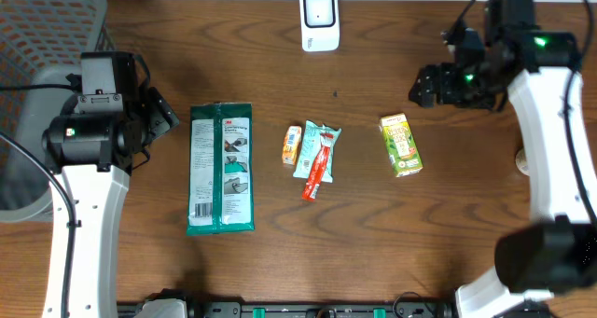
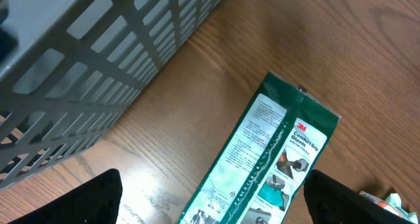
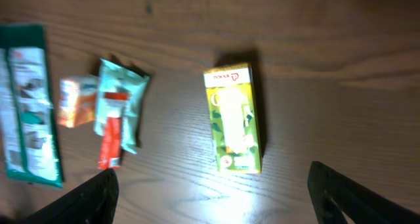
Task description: Scan the item barcode
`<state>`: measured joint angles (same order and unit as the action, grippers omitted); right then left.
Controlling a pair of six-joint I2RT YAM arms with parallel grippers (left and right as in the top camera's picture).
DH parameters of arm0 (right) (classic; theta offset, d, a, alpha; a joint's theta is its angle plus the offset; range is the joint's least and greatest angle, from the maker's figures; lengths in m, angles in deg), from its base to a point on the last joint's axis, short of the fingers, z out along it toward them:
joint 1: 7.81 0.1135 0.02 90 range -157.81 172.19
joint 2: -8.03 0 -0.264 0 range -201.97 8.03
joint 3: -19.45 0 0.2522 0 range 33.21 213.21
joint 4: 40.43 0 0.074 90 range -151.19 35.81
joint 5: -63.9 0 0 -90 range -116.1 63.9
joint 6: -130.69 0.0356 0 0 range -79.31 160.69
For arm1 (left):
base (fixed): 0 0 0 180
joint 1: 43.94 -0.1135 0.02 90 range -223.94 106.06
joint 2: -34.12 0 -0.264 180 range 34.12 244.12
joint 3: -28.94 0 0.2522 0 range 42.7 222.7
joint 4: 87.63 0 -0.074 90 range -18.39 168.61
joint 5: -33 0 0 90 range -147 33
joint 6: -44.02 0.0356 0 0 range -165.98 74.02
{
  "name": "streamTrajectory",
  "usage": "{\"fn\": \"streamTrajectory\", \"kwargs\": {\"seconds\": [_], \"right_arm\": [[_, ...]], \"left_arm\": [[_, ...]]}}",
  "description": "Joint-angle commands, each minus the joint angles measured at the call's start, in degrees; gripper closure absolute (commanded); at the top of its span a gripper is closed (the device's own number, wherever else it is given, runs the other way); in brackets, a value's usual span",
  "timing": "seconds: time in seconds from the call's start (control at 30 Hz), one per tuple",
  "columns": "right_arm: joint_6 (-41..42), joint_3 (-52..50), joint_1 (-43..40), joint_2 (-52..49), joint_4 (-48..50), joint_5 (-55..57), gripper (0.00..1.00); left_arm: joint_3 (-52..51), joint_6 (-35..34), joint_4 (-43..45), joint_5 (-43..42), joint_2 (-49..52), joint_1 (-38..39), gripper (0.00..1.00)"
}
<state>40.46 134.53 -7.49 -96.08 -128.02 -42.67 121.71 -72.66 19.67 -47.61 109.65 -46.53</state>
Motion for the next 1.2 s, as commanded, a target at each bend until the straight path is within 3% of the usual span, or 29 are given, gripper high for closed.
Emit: {"fn": "streamTrajectory", "kwargs": {"seconds": [0.0, 0.1, 0.37, 0.7, 0.83, 1.1, 1.17], "right_arm": [[-2.2, 0.0, 0.8, -7.4, -0.4, -1.1, 0.11], [-4.0, 0.0, 1.8, -12.3, 0.2, -1.1, 0.08], [-5.0, 0.0, 4.5, -20.4, 4.5, 1.1, 0.13], [-1.9, -3.5, 7.8, -20.9, 6.8, 13.2, 0.10], [-0.7, -7.5, 9.1, -20.9, 11.1, 13.6, 0.01], [0.3, -9.7, 10.1, -20.9, 15.5, 13.6, 0.01], [-0.8, -9.7, 9.9, -20.9, 15.3, 13.5, 0.19]], "left_arm": [[0.4, 0.7, -0.2, 0.7, -0.3, -0.2, 0.11], [0.4, 0.7, -0.2, 0.7, -0.3, -0.2, 0.11], [0.4, 0.7, -0.2, 0.7, -0.3, -0.2, 0.11], [0.4, 0.7, -0.2, 0.7, -0.3, -0.2, 0.11], [0.4, 0.7, -0.2, 0.7, -0.3, -0.2, 0.11], [0.4, 0.7, -0.2, 0.7, -0.3, -0.2, 0.11], [0.4, 0.7, -0.2, 0.7, -0.3, -0.2, 0.11]]}}
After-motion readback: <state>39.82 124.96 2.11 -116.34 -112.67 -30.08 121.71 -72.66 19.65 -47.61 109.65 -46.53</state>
